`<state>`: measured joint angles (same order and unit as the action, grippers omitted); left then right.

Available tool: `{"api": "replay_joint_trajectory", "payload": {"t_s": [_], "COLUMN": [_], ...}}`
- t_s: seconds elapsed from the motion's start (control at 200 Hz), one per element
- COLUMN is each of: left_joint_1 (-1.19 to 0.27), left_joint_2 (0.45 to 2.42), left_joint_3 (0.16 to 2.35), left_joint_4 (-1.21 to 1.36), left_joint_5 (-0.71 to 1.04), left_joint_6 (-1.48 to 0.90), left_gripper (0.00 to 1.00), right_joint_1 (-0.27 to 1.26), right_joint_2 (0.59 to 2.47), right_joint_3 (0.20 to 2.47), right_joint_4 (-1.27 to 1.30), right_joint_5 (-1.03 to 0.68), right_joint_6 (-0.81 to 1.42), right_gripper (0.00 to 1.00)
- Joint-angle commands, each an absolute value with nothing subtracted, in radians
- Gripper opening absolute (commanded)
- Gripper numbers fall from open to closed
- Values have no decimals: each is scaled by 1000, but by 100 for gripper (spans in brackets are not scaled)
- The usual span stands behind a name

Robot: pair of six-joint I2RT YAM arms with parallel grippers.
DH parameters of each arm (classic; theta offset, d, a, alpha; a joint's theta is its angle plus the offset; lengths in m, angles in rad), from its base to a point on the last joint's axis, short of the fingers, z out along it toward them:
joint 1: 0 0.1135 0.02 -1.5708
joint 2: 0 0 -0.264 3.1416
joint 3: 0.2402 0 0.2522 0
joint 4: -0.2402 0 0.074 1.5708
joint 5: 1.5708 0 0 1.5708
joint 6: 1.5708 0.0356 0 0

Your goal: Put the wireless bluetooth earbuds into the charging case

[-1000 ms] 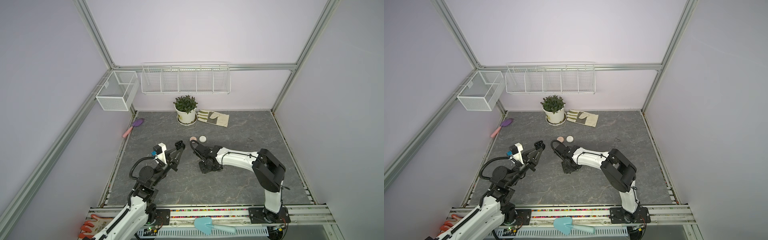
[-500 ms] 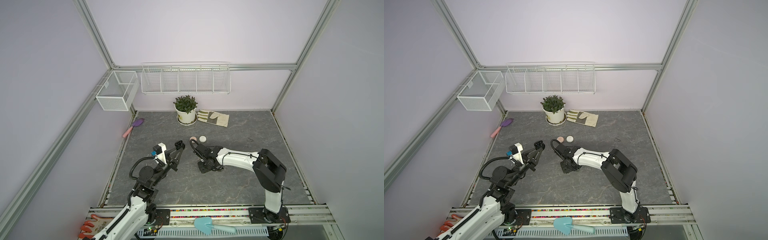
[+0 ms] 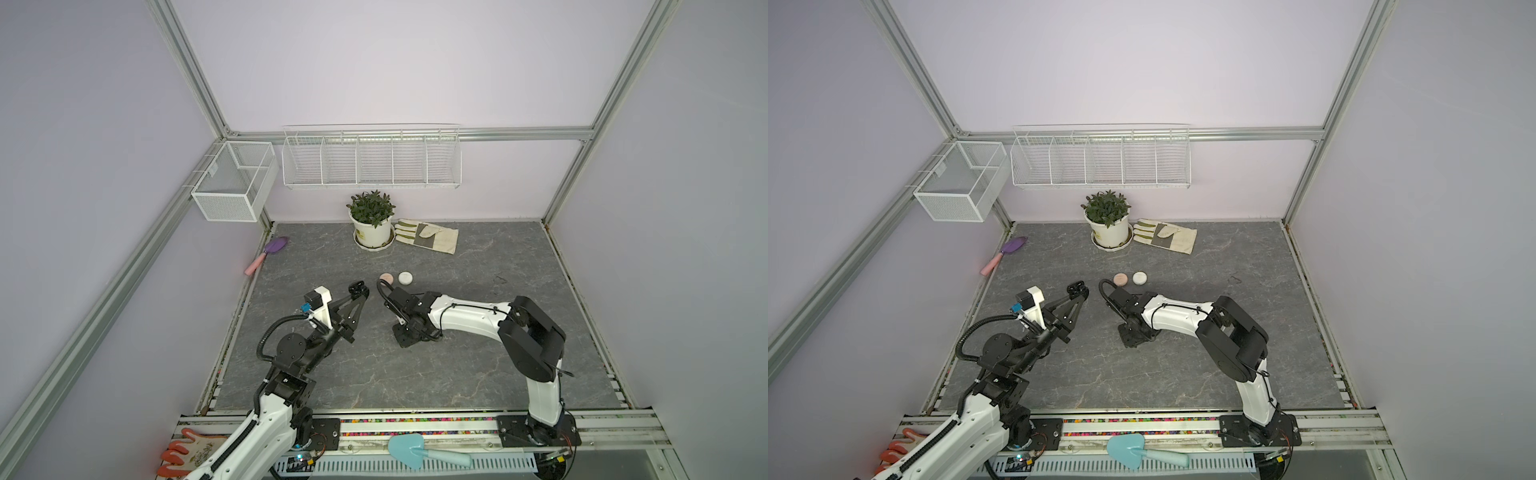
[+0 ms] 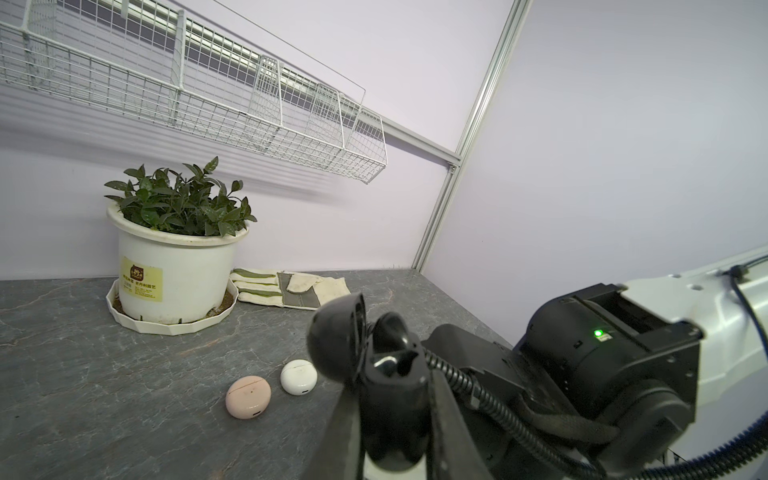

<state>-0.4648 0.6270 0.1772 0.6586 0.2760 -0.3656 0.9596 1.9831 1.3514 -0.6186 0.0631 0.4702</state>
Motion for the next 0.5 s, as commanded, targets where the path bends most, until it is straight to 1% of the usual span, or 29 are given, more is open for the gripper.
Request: {"api": "replay_joint_trajectory", "payload": {"t_s": [0.0,0.06,0.19,0.3,0.495], "left_joint_1": [-460,-460,-460,-460,-460], "left_joint_2": [608,603,606,612,613], "left_joint_3": [172,172,172,172,175], "left_joint_4": [652,648,650,656,654], "left_joint_5": [263,259,257,255,257], "left_joint_6": [-361,-361,-361,-359,-357], "left_gripper": [0,0,0,0,0], "right_joint_1": [969,972,987,990,997], "right_joint_2": [2011,2010,1992,1985,1987], "right_joint_3": [1367,1371,1367,1355,1356], "right_joint_4": [-680,-702,-733,-741,-738], "right_joint_5": [74,80,103,114,108], "right_joint_6": [479,495,507,508,512], "right_gripper": [33,38,42,40,32]}}
